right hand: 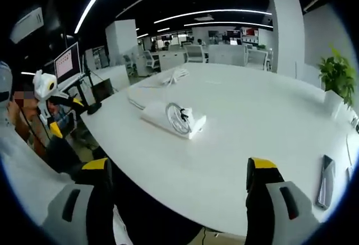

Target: Straighten the power strip on the desk, plug the charger into it

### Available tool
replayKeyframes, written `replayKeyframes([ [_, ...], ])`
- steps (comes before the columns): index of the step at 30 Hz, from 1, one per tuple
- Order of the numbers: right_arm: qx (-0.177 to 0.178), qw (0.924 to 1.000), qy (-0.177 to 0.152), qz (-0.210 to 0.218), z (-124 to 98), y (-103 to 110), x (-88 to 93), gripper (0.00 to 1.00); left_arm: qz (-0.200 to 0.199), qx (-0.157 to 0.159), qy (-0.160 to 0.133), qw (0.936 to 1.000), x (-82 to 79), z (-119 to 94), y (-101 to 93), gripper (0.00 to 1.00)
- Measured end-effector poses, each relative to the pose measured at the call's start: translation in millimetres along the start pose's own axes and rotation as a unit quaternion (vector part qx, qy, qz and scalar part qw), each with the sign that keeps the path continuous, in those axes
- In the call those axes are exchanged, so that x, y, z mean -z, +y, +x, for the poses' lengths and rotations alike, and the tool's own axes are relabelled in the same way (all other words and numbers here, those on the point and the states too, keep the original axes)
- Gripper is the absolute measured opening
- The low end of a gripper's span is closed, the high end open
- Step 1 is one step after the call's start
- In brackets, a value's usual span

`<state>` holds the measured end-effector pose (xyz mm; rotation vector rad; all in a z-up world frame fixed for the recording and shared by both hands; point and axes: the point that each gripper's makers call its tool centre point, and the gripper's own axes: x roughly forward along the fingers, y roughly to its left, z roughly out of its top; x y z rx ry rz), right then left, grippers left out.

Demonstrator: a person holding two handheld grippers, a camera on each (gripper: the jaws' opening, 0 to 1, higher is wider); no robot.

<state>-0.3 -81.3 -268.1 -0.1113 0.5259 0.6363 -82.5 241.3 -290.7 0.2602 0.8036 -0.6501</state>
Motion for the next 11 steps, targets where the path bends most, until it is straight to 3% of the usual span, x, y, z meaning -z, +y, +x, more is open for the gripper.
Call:
replayKeyframes([
  [11,-0.003,1.0000,-0.002,0.002,3.9,4.0,-3.3,0.97,-0.011,0.005,-0.008,0.9999,2.6,3.0,0.4,0.96],
])
